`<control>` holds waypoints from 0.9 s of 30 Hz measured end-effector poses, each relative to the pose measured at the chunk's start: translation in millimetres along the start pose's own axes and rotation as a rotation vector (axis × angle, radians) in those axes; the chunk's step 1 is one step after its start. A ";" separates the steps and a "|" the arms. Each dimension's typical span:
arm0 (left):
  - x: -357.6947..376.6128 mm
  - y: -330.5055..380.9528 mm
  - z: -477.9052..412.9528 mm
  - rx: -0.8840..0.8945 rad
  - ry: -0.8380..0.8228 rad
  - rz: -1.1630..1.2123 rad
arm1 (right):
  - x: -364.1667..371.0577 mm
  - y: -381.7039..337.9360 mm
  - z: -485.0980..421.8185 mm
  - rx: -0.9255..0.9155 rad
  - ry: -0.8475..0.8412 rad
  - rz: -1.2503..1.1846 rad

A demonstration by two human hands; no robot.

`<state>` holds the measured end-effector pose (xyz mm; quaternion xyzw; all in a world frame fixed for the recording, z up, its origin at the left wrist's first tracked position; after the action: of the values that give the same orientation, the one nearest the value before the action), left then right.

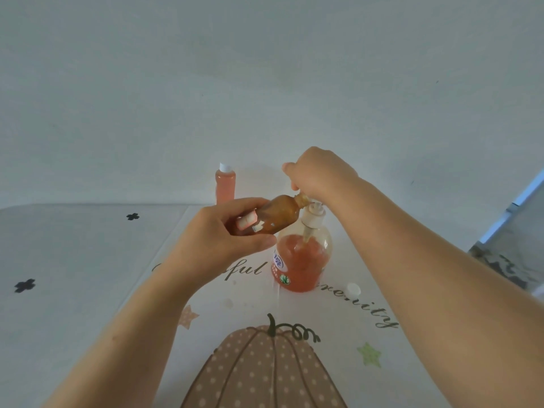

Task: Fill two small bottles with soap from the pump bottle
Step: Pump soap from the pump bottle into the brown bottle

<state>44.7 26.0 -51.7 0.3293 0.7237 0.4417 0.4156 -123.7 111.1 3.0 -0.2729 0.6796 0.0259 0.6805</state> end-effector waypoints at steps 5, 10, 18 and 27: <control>0.8 -2.3 0.2 -0.021 -0.009 -0.025 | 8.0 2.5 -1.9 0.024 -0.032 -0.038; 0.2 -12.1 -3.5 -0.068 -0.008 -0.040 | 15.4 6.4 -1.0 0.024 -0.040 -0.059; 0.5 -11.5 -3.1 -0.068 0.005 -0.040 | 20.2 8.4 -3.6 0.034 -0.051 -0.081; 2.3 -0.8 1.0 -0.006 0.010 0.003 | -1.7 0.4 2.5 -0.023 0.012 -0.004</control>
<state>44.5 28.1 -53.4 0.3269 0.7241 0.4460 0.4123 -121.7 113.1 4.2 -0.2823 0.6828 0.0306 0.6732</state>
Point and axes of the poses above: each hand's wrist, its own z-axis away from the middle knuckle, its own x-axis out of the palm, y = z × x, the point moved 8 cm from there along -z, towards the middle knuckle
